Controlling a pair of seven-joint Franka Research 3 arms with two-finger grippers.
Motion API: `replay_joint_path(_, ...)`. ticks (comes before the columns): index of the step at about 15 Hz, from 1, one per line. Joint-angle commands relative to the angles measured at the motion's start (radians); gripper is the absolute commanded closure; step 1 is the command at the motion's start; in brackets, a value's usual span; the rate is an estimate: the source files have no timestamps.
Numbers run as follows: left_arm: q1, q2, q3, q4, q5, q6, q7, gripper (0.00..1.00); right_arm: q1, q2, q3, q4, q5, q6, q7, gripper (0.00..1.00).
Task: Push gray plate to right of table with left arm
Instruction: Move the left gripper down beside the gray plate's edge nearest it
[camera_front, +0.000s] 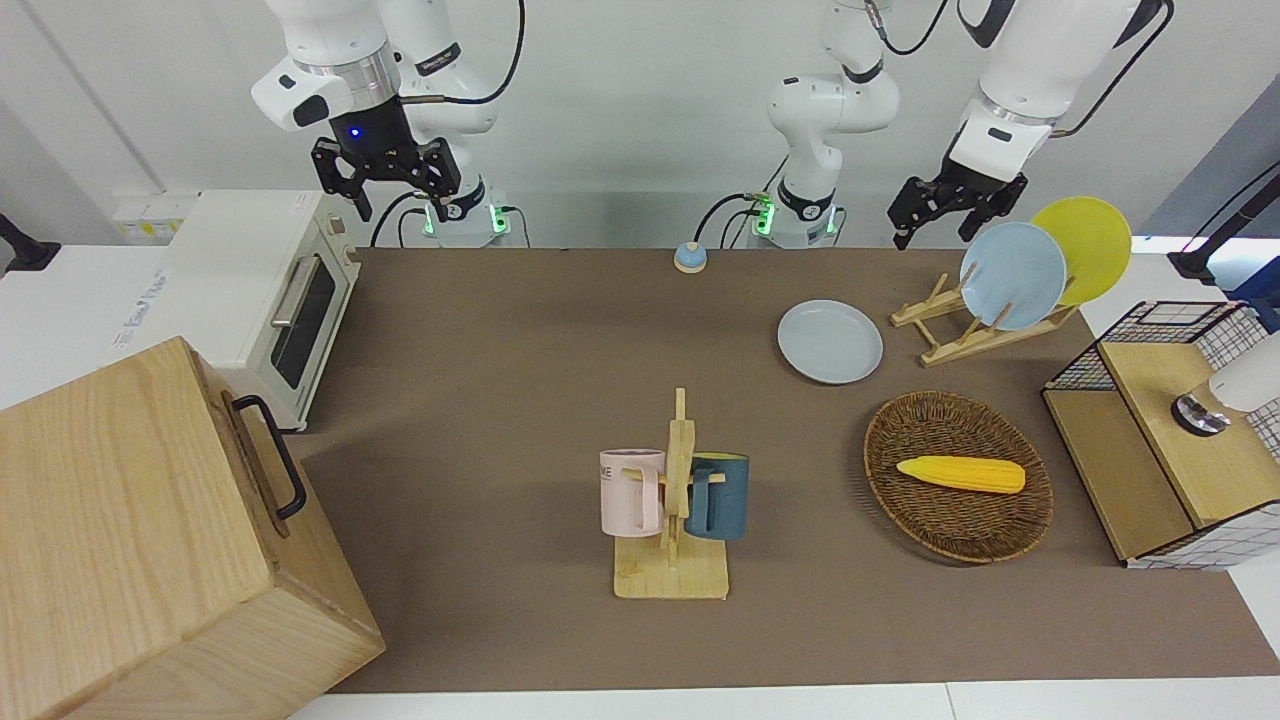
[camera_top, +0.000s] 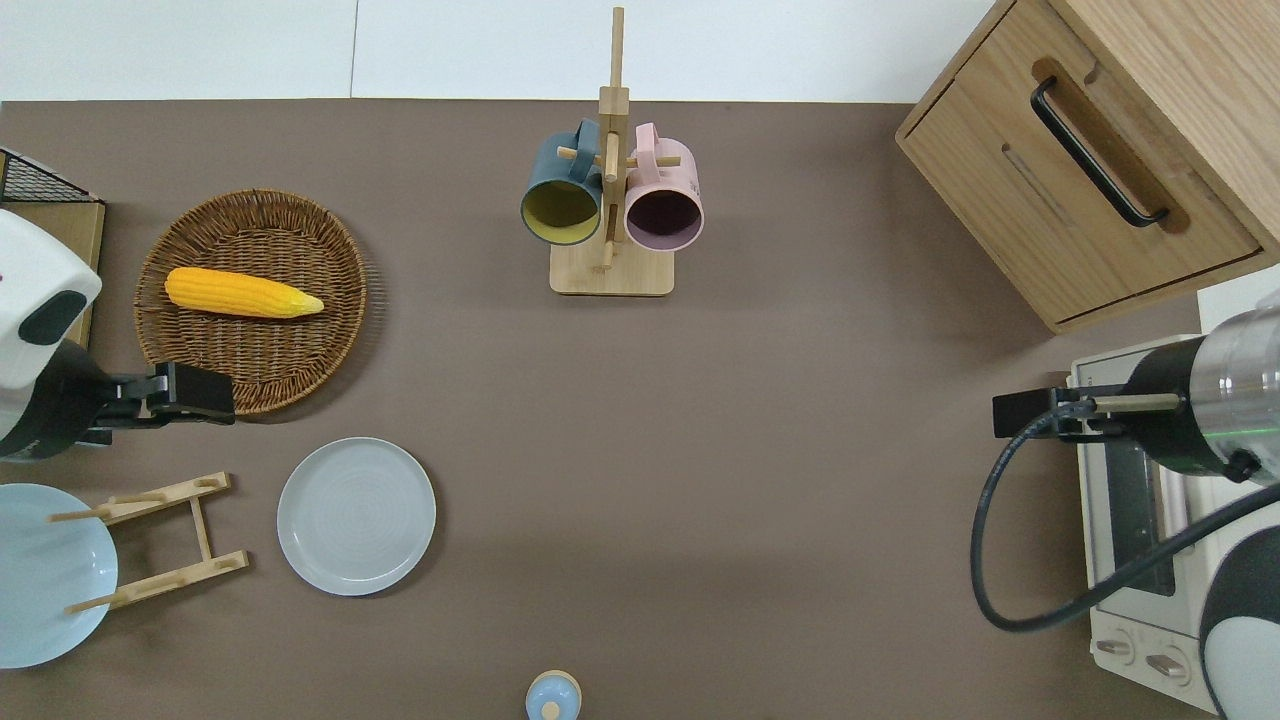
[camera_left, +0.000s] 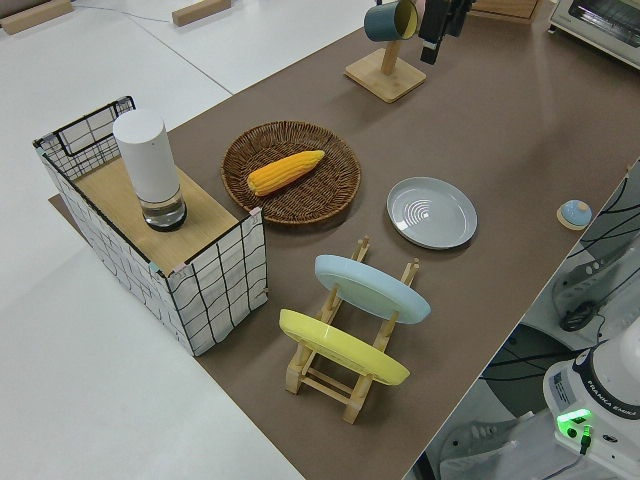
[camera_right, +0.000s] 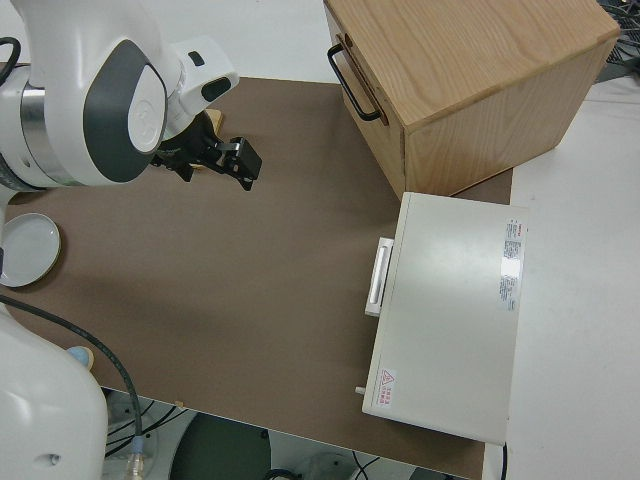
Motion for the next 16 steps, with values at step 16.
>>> replay_joint_path(16,0.061,-0.017,0.008,-0.194,-0.064,0.033,0.03,0.01,-0.024,-0.027,0.014,-0.027,0.021,0.0,0.01,0.005)
